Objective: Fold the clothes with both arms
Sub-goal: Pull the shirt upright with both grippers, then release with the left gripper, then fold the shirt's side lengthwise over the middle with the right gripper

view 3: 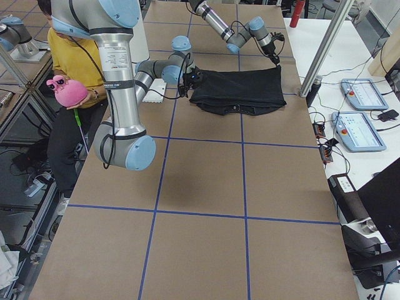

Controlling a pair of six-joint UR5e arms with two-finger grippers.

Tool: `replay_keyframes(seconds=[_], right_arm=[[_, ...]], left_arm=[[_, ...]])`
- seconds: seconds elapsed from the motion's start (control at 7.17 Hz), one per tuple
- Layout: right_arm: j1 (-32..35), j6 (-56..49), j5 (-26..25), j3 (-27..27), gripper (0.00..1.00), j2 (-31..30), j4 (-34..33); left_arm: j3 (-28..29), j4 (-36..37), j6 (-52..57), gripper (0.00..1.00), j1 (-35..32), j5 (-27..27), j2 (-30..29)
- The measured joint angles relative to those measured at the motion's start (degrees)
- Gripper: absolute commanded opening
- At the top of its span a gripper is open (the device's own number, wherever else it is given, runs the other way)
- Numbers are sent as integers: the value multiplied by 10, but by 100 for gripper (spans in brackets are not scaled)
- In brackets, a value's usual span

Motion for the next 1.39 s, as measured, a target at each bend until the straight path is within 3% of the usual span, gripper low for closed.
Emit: replay_keyframes(seconds=[0.28,0.56,0.7,1.12,1.39], right_arm=[[-9,-14,-19,-35,100,30,0],[-42,-99,-31,-70,70,66,-4],[-60,-181,-35,-76,63,77,-14],[-82,-477,-56,-119,68,123,-55],[-73,-622,-74,-187,67,184,-73]], left_arm=[[-22,-1,18,100,-7,-6,6],[-148,22,19,100,-8,-46,85],[-239,49,18,100,-9,-67,144],[-457,90,12,100,-7,-96,318],[-529,99,-8,100,-6,-99,384]])
